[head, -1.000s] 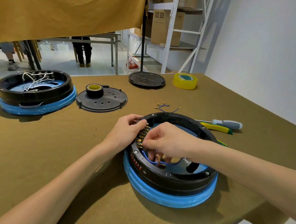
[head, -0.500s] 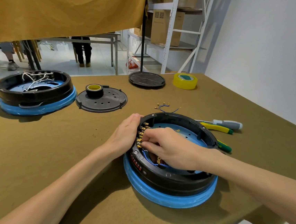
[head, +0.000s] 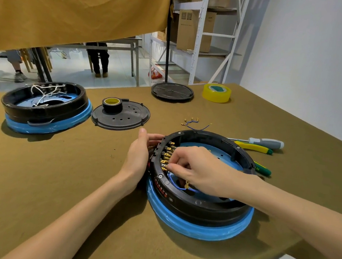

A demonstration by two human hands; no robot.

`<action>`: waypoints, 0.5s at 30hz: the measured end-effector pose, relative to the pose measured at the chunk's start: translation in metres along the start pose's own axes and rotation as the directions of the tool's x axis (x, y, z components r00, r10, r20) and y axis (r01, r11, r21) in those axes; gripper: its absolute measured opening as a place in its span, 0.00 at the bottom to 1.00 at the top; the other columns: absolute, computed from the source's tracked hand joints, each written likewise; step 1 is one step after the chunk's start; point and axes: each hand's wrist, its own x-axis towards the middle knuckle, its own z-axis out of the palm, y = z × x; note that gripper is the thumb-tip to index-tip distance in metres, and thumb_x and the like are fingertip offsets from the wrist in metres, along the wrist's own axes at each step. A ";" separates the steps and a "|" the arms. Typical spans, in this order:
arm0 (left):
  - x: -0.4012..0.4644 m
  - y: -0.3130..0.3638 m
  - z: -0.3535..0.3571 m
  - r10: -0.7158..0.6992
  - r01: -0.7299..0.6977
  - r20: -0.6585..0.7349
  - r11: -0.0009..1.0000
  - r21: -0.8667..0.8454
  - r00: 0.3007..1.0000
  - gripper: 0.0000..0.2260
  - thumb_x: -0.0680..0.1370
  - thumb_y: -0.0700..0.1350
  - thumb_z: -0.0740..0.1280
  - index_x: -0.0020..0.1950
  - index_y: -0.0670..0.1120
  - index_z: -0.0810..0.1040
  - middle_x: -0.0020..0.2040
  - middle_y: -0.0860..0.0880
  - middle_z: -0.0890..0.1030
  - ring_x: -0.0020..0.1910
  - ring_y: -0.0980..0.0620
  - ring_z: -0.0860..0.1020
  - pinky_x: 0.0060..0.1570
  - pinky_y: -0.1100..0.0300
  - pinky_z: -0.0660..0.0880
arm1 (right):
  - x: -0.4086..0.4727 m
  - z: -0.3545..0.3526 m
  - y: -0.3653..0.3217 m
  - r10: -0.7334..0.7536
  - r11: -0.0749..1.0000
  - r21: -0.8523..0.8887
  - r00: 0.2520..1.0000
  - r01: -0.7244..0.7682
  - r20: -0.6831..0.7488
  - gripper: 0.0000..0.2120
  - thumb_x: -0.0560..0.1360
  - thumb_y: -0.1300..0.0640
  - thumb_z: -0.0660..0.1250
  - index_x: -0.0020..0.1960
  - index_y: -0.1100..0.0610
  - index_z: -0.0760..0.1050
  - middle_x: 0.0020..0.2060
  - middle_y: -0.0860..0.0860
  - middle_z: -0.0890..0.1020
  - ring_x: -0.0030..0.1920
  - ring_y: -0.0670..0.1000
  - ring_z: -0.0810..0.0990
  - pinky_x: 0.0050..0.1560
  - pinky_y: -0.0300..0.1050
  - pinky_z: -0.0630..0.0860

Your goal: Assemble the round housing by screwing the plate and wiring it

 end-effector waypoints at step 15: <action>0.002 -0.006 -0.005 0.036 -0.047 0.095 0.992 0.115 0.995 0.13 0.87 0.43 0.54 0.59 0.51 0.79 0.53 0.50 0.83 0.47 0.62 0.82 0.40 0.72 0.75 | -0.005 -0.002 0.005 -0.040 0.999 0.006 0.999 0.040 0.001 0.07 0.84 0.54 0.64 0.53 0.56 0.78 0.40 0.48 0.84 0.40 0.48 0.81 0.44 0.46 0.77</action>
